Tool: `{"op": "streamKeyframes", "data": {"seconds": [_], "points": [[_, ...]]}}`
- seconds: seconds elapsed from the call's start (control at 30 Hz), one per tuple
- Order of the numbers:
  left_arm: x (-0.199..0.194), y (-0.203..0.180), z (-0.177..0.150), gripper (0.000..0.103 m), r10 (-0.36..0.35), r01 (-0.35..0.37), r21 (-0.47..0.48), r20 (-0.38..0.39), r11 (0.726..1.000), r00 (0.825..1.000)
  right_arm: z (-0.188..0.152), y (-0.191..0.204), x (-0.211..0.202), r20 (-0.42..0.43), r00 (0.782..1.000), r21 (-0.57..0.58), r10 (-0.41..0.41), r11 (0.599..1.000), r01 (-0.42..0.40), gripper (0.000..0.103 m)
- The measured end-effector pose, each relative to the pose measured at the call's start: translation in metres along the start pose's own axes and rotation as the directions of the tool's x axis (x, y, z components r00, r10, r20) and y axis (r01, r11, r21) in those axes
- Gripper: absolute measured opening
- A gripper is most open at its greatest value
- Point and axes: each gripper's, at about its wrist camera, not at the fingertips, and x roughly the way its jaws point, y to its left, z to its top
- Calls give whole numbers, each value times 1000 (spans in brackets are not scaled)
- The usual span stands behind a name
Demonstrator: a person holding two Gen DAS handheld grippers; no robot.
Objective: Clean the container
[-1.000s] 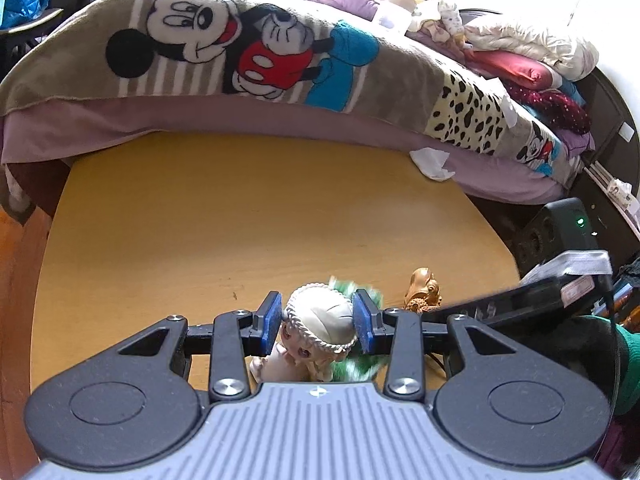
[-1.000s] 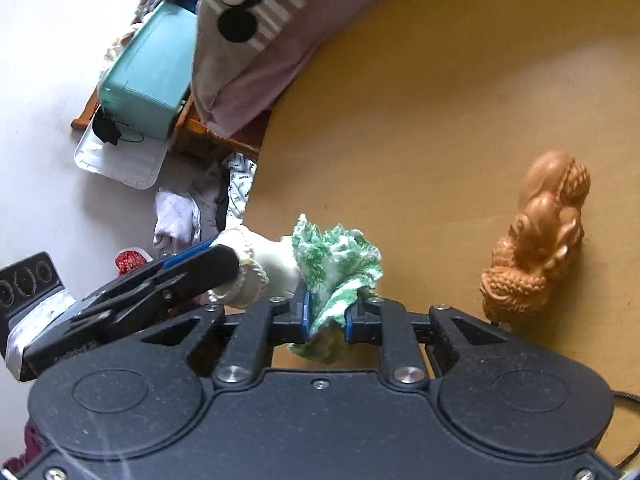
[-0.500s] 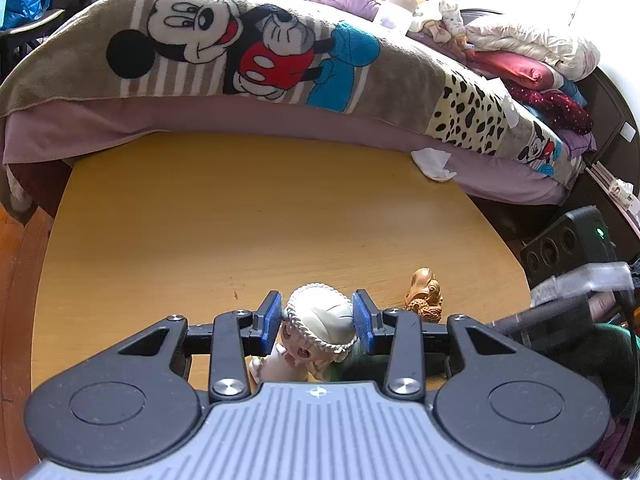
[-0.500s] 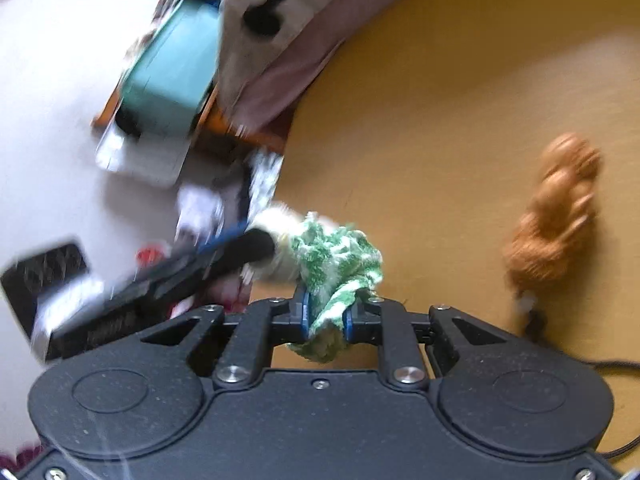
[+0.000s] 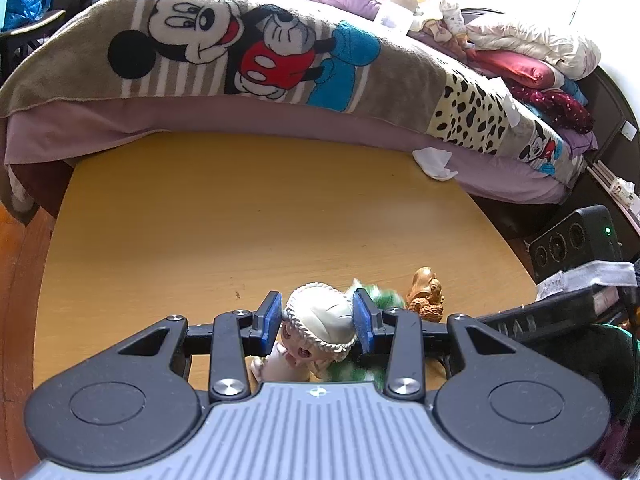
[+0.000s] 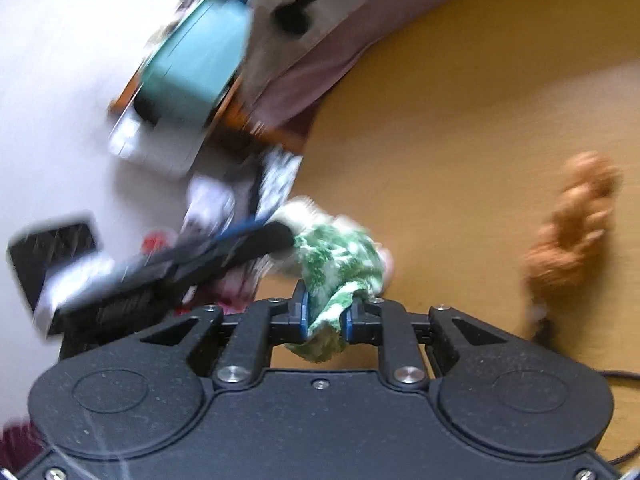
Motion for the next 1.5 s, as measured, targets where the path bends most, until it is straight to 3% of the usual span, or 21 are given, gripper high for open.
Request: {"op": "streamKeyframes", "data": {"seconds": [0.07,0.23,0.33,0.57,0.77,0.87,1.03,1.17,1.27,1.5], "points": [[-1,0,0,36,0,0,-1,0,1000,1000,0,-2,-1,8,1000,7,10,1000,-10,16],[0,-1,0,36,2,-2,-5,0,1000,1000,-10,6,8,-65,993,-14,97,995,-98,17],[-1,-2,0,36,3,-3,-5,0,1000,1000,-9,-2,3,-10,998,36,68,997,-67,16],[0,-3,1,36,2,-2,-1,-2,1000,1000,-13,17,8,-71,992,-93,107,989,-113,16],[-1,-6,2,36,-14,15,59,-18,998,1000,2,5,-1,-62,994,-97,-92,992,85,16],[0,-11,3,37,-12,15,109,-23,994,1000,4,3,-3,-55,988,-97,-143,986,138,16],[2,-11,3,38,-10,12,107,-19,994,1000,5,2,1,-52,986,-102,-160,983,154,17],[1,-5,4,52,19,-18,77,-16,997,1000,6,1,5,-53,984,-107,-167,981,161,17],[-1,-3,3,57,22,-20,76,-24,997,999,5,1,6,-55,984,-112,-170,980,163,17],[-1,-13,-3,58,16,-11,144,-33,990,999,8,0,6,-58,982,-86,-182,981,176,17]]}}
